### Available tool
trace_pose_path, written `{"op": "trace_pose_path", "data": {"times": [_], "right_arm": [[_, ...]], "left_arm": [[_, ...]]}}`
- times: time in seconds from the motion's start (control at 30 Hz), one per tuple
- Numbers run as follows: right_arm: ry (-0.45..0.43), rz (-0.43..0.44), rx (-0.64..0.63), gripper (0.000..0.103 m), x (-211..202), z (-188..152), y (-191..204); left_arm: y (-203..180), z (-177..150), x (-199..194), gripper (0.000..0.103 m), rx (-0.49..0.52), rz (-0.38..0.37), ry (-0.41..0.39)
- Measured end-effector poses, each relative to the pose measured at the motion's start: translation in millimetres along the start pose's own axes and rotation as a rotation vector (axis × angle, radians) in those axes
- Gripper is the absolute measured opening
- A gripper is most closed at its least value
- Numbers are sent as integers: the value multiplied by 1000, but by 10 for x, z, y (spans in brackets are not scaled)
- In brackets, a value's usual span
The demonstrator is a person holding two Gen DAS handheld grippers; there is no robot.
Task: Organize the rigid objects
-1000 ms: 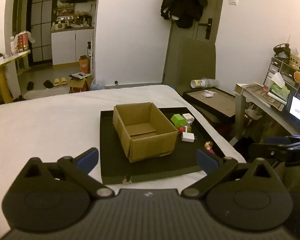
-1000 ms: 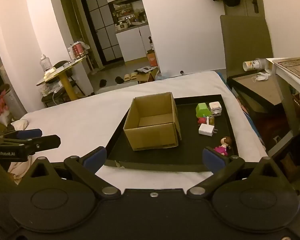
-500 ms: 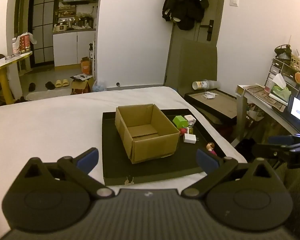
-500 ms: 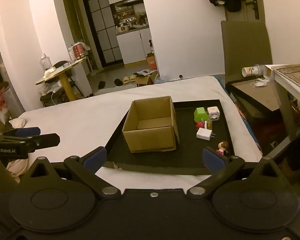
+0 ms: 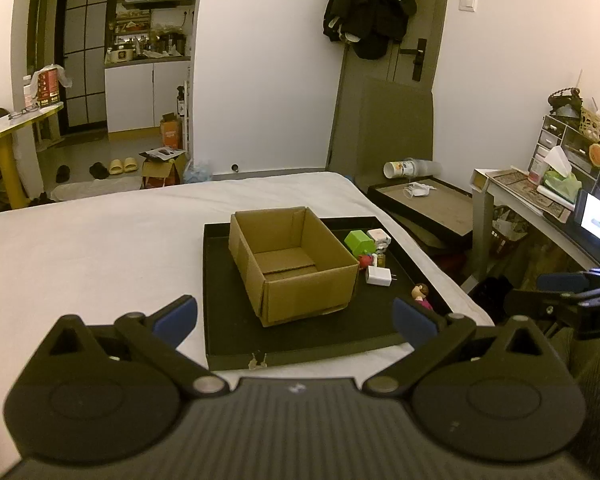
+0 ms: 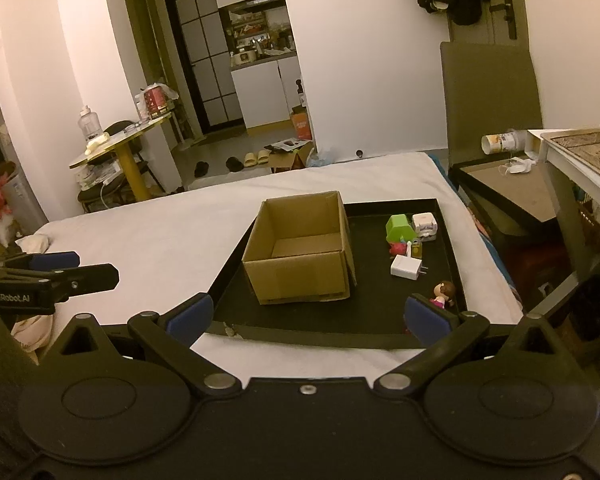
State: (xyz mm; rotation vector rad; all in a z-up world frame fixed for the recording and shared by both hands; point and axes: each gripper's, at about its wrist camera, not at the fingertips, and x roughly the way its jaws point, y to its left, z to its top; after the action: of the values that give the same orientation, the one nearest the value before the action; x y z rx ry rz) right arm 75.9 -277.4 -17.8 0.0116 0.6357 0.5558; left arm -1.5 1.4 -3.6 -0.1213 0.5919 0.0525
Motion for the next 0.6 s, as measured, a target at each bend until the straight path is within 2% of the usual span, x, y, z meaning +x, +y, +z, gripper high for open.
{"op": "trace_pose_path", "data": {"times": [0.6], "right_arm": [[0, -1, -3, 103, 9, 8, -12]], "left_arm": [[-3, 3, 5, 103, -2, -3, 3]]}}
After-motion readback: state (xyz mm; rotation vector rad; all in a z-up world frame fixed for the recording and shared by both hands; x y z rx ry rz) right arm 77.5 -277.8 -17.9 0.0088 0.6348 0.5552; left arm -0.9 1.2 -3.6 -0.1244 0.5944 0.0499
